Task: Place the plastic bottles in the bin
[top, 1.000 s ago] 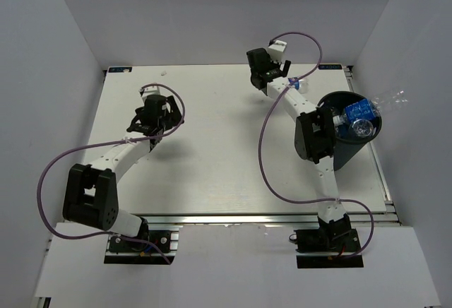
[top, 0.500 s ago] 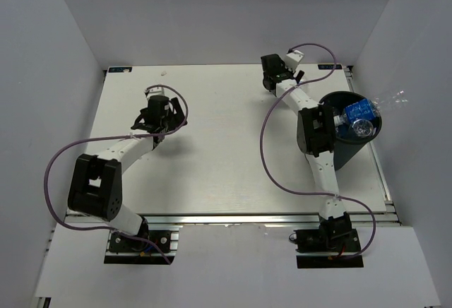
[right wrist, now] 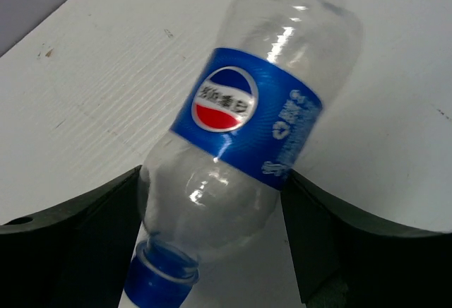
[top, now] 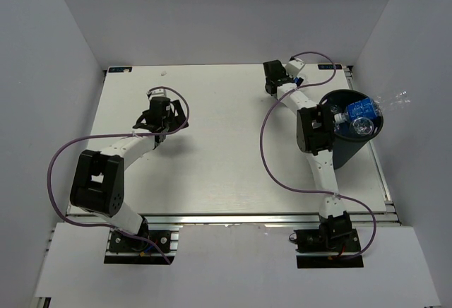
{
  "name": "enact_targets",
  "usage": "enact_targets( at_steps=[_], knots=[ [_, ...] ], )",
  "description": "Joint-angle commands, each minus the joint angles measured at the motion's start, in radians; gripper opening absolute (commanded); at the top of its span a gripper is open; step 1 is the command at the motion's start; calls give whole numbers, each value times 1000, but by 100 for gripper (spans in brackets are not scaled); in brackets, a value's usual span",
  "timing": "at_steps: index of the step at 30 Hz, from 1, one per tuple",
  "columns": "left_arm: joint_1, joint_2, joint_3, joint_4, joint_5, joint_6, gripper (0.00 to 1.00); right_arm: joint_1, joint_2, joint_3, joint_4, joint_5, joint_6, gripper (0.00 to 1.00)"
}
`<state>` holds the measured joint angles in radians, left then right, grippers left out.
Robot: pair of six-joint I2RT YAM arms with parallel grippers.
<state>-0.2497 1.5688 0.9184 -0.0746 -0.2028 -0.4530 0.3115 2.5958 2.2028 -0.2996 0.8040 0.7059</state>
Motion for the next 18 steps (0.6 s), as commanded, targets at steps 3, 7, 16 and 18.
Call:
enact_targets(
  at_steps=[3,7,16,18],
  knots=[
    [7,-35,5,2,17,-7,98,-3,-31,-30,31,-20,34,63],
    [7,-49,0,7,36,-9,98,20,-111,-119,129,-26,-51,27],
    [7,-76,-7,-1,42,-9,98,126,-494,-357,382,-274,-471,11],
    [7,-87,-15,1,42,-9,98,126,-653,-478,396,-422,-470,10]
  ],
)
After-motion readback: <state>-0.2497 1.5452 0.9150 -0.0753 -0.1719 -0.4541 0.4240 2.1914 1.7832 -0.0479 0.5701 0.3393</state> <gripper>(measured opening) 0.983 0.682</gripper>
